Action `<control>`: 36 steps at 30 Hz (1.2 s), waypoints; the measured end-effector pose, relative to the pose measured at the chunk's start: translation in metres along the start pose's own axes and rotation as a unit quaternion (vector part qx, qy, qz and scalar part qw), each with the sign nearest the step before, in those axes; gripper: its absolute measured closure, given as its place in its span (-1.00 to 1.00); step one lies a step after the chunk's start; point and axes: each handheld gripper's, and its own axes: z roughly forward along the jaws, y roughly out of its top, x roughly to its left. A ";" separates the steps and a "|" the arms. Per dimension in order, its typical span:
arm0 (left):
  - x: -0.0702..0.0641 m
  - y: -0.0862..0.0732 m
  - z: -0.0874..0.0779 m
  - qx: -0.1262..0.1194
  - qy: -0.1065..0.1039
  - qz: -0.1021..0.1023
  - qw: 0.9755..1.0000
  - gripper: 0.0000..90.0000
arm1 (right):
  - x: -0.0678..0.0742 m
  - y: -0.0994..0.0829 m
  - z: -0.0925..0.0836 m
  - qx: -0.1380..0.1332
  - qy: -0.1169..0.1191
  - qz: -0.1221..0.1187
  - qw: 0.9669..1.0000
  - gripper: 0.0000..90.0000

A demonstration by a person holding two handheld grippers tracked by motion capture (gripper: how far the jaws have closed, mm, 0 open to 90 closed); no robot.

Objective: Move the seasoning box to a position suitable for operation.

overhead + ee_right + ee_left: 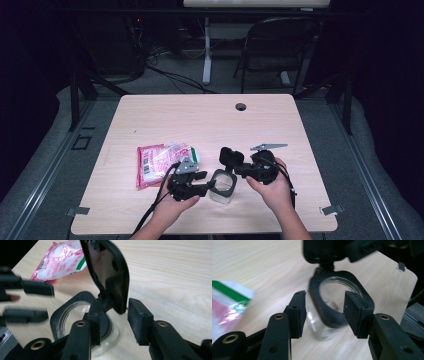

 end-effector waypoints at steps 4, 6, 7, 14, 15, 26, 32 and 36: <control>0.020 -0.006 -0.018 -0.004 0.020 -0.013 1.000 0.18 | 0.000 -0.008 -0.009 0.004 -0.002 -0.001 1.000 0.37; 0.035 -0.013 -0.028 -0.006 0.037 -0.027 0.999 0.18 | -0.001 -0.012 -0.013 0.006 -0.003 0.004 1.000 0.36; 0.040 -0.015 -0.031 -0.007 0.045 -0.030 0.999 0.19 | -0.001 -0.015 -0.015 0.005 -0.004 0.006 1.000 0.34; 0.078 -0.041 -0.044 0.004 0.087 -0.054 0.995 0.15 | 0.000 -0.023 -0.023 0.000 -0.025 -0.008 1.000 0.26; 0.080 -0.043 -0.044 0.003 0.098 -0.050 0.994 0.15 | 0.000 -0.023 -0.023 -0.001 -0.025 -0.005 1.000 0.26; 0.086 -0.056 -0.033 0.034 0.119 -0.034 0.992 0.19 | -0.004 -0.031 -0.026 -0.015 -0.022 0.014 1.000 0.23; 0.083 -0.058 -0.025 0.050 0.144 -0.022 0.988 0.02 | -0.008 -0.033 -0.027 -0.021 -0.022 0.024 0.999 0.19; 0.081 -0.057 -0.017 0.064 0.164 -0.007 0.984 -0.03 | -0.007 -0.033 -0.028 -0.023 -0.022 0.031 0.999 0.18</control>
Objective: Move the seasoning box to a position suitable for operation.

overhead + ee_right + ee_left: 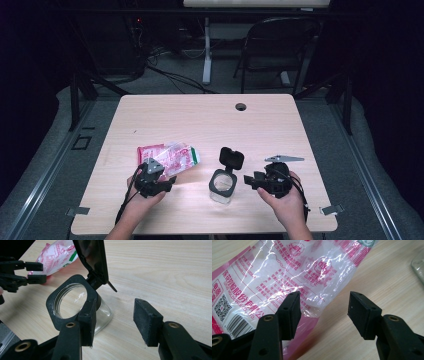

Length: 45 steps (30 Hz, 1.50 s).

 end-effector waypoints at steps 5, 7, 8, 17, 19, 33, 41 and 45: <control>-0.004 0.002 0.008 0.009 0.019 0.015 1.000 -0.09 | 0.000 0.000 0.001 0.003 -0.004 -0.002 1.000 0.16; -0.006 0.003 0.012 0.008 0.032 0.020 0.999 -0.10 | 0.000 0.000 0.000 0.004 -0.005 0.001 1.000 0.16; -0.007 0.004 0.014 0.010 0.037 0.023 0.999 -0.12 | -0.001 0.000 0.000 0.002 -0.002 0.000 1.000 0.15; -0.015 0.011 0.027 0.020 0.074 0.050 0.996 -0.18 | -0.004 0.001 -0.001 -0.002 -0.001 0.010 1.000 0.14; -0.015 0.011 0.030 0.021 0.082 0.049 0.995 -0.17 | -0.005 0.001 -0.001 -0.004 -0.001 0.011 1.000 0.14; -0.002 0.011 0.032 0.020 0.073 0.011 0.997 0.32 | -0.006 0.000 -0.001 -0.006 -0.003 0.015 1.000 0.12; 0.004 0.009 0.031 0.014 0.062 -0.008 0.998 0.64 | -0.005 0.000 0.001 -0.003 -0.003 0.014 1.000 0.12; 0.009 0.008 0.031 0.013 0.054 -0.021 0.998 0.71 | -0.005 -0.001 0.002 -0.002 -0.004 0.014 1.000 0.12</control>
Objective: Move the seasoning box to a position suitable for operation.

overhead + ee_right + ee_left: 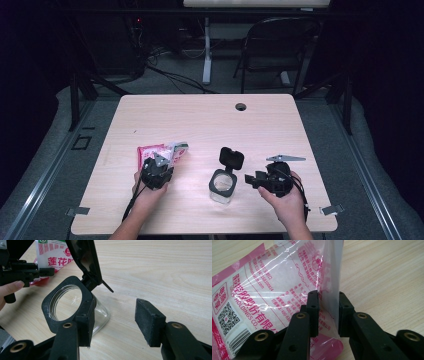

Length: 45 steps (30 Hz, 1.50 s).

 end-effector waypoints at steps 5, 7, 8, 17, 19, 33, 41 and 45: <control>0.002 0.000 0.001 0.003 0.002 -0.005 1.000 0.80 | 0.000 0.000 0.000 0.001 -0.001 0.000 1.000 0.12; 0.002 0.000 0.001 0.004 0.002 -0.006 1.000 0.82 | 0.000 0.000 0.000 -0.001 -0.001 0.000 1.000 0.12; 0.003 0.000 0.001 0.004 0.002 -0.007 1.000 0.83 | 0.000 0.000 0.000 0.000 0.000 0.000 1.000 0.12; 0.007 0.001 -0.001 0.006 -0.007 -0.007 1.000 0.97 | 0.000 0.000 0.000 0.001 -0.001 -0.001 1.000 0.12; 0.009 0.003 -0.003 0.009 -0.014 -0.008 1.000 0.98 | -0.001 0.000 0.000 0.001 -0.002 0.000 1.000 0.12; 0.020 0.012 -0.021 0.030 -0.028 0.005 0.999 1.00 | -0.002 -0.001 0.002 0.005 -0.001 0.000 1.000 0.12; 0.031 0.018 -0.040 0.037 -0.018 0.022 0.999 1.00 | -0.002 -0.002 0.002 0.004 -0.001 0.002 1.000 0.12; 0.036 0.020 -0.047 0.032 -0.018 0.020 0.999 1.00 | -0.003 -0.002 0.003 0.002 0.000 0.000 1.000 0.12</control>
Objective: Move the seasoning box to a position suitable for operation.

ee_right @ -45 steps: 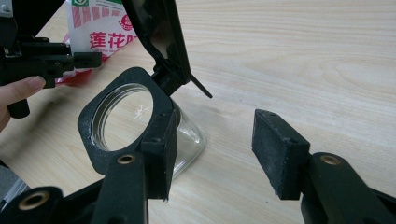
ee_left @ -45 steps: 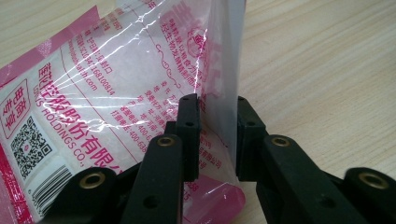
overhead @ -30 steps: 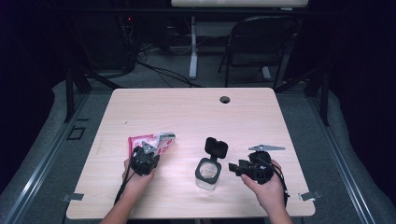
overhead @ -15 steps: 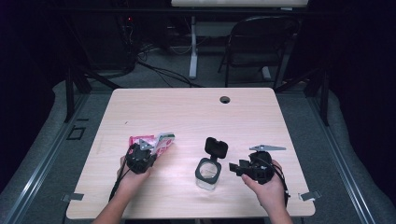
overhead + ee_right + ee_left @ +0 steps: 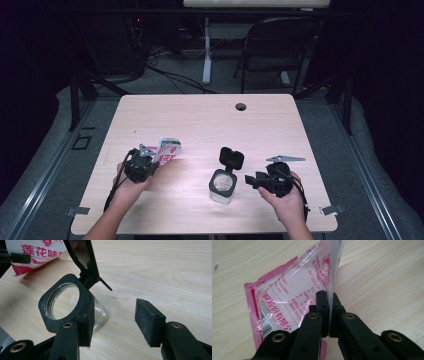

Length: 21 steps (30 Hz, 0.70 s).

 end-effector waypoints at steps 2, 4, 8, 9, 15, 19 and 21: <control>0.003 0.001 -0.004 -0.002 -0.001 0.001 1.000 1.00 | 0.000 0.000 0.000 0.001 0.000 0.001 1.000 0.12; 0.006 0.002 -0.008 -0.004 0.001 0.002 1.000 1.00 | 0.000 0.000 0.000 0.000 0.000 0.000 1.000 0.12; 0.013 0.007 -0.019 -0.013 0.011 0.011 1.000 1.00 | 0.000 0.000 0.000 0.000 0.000 0.000 1.000 0.12; 0.016 0.008 -0.022 -0.016 0.011 0.012 1.000 1.00 | 0.000 0.000 0.000 0.002 0.000 0.001 1.000 0.12; 0.026 0.017 -0.039 -0.034 0.022 0.016 0.999 1.00 | 0.001 0.000 -0.001 0.003 0.001 -0.001 1.000 0.12; 0.031 0.020 -0.047 -0.047 0.024 0.010 0.999 1.00 | 0.000 0.000 -0.001 0.000 0.000 0.000 1.000 0.12; 0.032 0.021 -0.052 -0.059 0.030 0.005 0.998 1.00 | 0.000 0.000 -0.002 0.002 -0.001 0.001 1.000 0.12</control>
